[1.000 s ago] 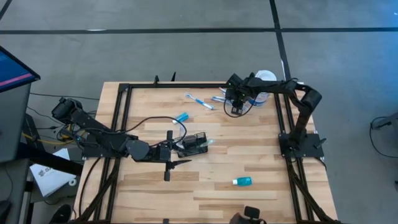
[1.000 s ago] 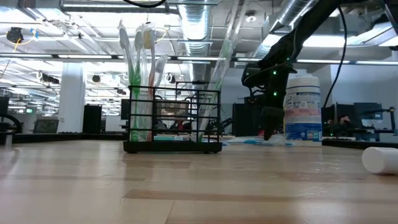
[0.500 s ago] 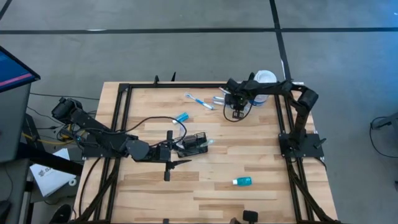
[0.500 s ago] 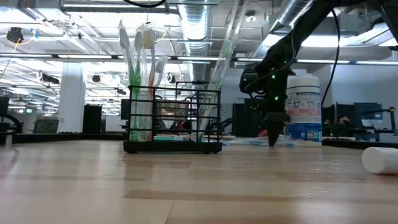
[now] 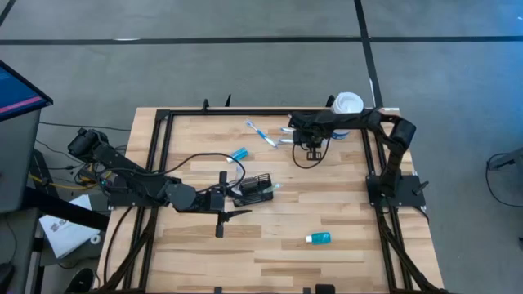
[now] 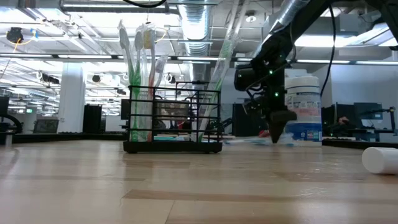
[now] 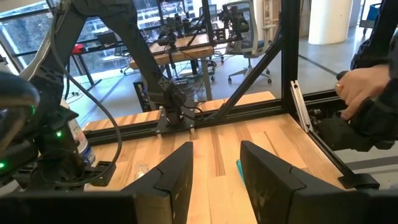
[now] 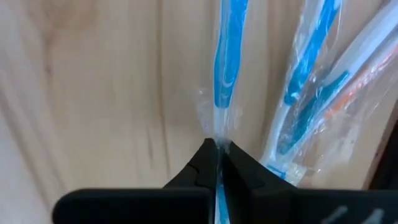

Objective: Pick & Place toothbrushing station
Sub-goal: Put the blue toothbrush into the wire organizer

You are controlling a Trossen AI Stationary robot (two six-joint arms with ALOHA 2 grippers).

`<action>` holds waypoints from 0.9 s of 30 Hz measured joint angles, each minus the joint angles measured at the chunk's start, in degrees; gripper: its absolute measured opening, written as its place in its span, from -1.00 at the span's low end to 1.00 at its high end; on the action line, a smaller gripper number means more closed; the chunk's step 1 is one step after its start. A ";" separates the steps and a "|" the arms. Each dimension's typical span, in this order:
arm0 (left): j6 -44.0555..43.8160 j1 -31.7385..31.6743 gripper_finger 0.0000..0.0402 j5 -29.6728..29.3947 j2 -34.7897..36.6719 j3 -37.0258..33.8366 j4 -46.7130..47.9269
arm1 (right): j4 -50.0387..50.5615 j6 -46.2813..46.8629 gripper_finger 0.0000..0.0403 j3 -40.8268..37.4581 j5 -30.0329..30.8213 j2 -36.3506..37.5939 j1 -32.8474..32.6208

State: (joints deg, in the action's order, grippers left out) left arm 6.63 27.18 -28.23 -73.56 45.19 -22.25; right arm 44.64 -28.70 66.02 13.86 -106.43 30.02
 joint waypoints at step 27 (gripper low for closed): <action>-0.02 0.00 -0.37 0.00 0.00 0.00 0.25 | 15.54 0.87 -1.00 14.06 21.78 0.07 -14.32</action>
State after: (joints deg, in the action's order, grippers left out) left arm 6.61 27.18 -28.23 -73.56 45.19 -22.00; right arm 60.19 -27.83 80.09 35.65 -106.37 15.70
